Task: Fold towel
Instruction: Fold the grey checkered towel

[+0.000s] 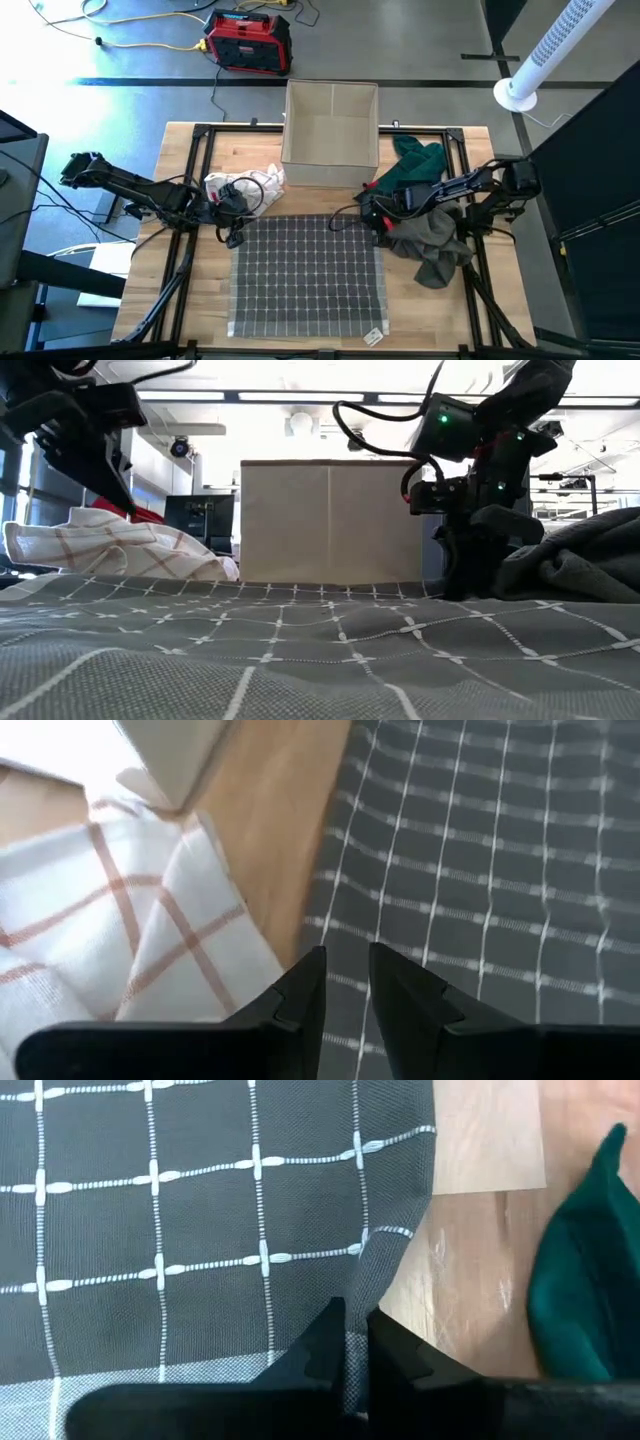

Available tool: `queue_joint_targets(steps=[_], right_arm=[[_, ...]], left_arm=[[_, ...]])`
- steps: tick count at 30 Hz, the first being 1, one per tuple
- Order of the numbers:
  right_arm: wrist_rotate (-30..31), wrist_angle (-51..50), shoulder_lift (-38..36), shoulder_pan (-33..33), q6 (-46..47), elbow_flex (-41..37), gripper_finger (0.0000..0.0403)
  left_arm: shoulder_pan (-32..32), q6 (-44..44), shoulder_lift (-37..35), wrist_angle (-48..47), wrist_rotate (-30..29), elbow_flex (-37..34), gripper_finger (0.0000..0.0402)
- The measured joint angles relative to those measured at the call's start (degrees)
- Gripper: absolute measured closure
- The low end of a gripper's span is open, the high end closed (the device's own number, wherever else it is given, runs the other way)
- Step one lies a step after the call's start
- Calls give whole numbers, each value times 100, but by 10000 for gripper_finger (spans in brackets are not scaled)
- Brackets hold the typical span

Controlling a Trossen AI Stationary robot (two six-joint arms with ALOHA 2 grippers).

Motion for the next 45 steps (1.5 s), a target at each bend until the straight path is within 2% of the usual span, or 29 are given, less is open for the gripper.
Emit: queue_joint_targets(steps=[2,12,15,18,22,25,31,42,45], right_arm=[[4,8,-4,1,11,-4,400],[87,77,-2,11,9,-22,402],[98,85,-2,12,-8,-23,402],[106,87,-2,12,-9,-23,402],[109,94,0,14,-88,-23,402],[113,110,0,14,-129,-23,403],[127,125,0,14,-134,-23,403],[131,127,2,14,-118,-23,403],[144,133,2,14,-114,-23,403]], left_arm=[[54,48,223,-106,96,0,325],[531,6,1539,-328,434,-4,249],[678,33,1760,-334,725,-2,224],[836,-8,1844,-343,758,-4,207],[1146,-116,1906,-371,892,-2,199],[1366,-154,2035,-372,1201,-2,198],[1594,-161,2521,-348,1477,23,198],[1634,-258,2701,-350,1815,129,325],[1635,-302,2662,-460,1811,265,387]])
